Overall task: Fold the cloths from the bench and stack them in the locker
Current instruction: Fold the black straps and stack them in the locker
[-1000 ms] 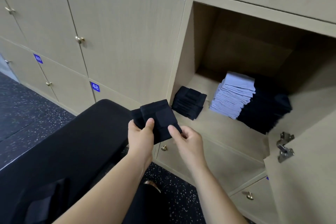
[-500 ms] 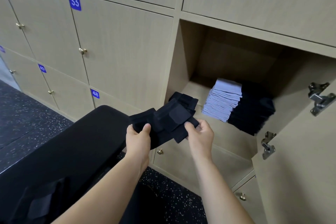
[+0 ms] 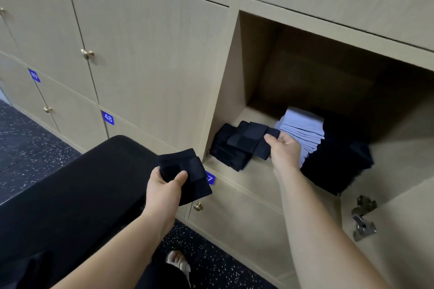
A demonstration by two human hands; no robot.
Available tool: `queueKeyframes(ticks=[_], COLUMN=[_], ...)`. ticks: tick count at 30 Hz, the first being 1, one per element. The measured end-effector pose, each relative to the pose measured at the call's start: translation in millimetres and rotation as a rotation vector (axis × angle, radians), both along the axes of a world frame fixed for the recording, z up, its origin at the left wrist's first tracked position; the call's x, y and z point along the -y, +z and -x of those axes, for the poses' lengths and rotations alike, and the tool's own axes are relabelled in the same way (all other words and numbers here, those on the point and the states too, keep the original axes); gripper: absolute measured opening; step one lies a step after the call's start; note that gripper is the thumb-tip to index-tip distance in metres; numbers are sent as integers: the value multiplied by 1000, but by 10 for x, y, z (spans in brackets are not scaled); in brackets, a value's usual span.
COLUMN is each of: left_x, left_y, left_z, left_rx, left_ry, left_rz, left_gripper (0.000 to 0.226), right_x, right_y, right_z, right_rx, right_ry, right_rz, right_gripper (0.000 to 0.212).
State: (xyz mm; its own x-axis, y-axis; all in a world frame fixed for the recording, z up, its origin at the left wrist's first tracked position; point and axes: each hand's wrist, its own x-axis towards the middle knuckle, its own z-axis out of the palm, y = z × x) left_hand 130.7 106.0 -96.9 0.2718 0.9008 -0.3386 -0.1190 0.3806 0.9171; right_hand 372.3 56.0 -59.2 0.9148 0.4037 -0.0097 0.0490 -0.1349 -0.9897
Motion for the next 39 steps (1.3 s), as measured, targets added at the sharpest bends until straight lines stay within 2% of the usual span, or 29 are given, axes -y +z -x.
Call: queueKeyframes(ticks=[5, 10, 14, 18, 22, 26, 30, 33, 39], left_x=[-148, -228, -258, -245, -245, -254, -231, -199, -93], left_y=[-135, -246, -340, -413, -448, -425, -384, -317, -152], left_z=[-137, -195, -187, -175, -164, -162, -145, -116, -31], left_rx=[-13, -11, -17, -32, -43, -21, -27, -2, 37], left_ry=[-13, -22, -17, -18, -17, -20, -33, -24, -23], left_rz=[4, 14, 22, 18, 28, 35, 16, 17, 6], left_gripper=[18, 20, 20, 17, 17, 18, 18, 20, 20], right_x=[-356, -548, -613, -669, -723, -722, -706, -630, -209], right_y=[-145, -249, -343, -408, -428, -431, -446, -377, -222], right_z=[-203, -300, -324, -341, -345, -289, -240, -191, 292], right_rx=[-45, -81, -97, -68, 50, 331, 520, 573, 627], right_ry=[6, 15, 33, 37, 7, -22, -44, -34, 24], right_rz=[9, 0, 18, 55, 205, 523, 687, 704, 478], right_gripper=[12, 4, 10, 7, 8, 12, 42, 58, 46])
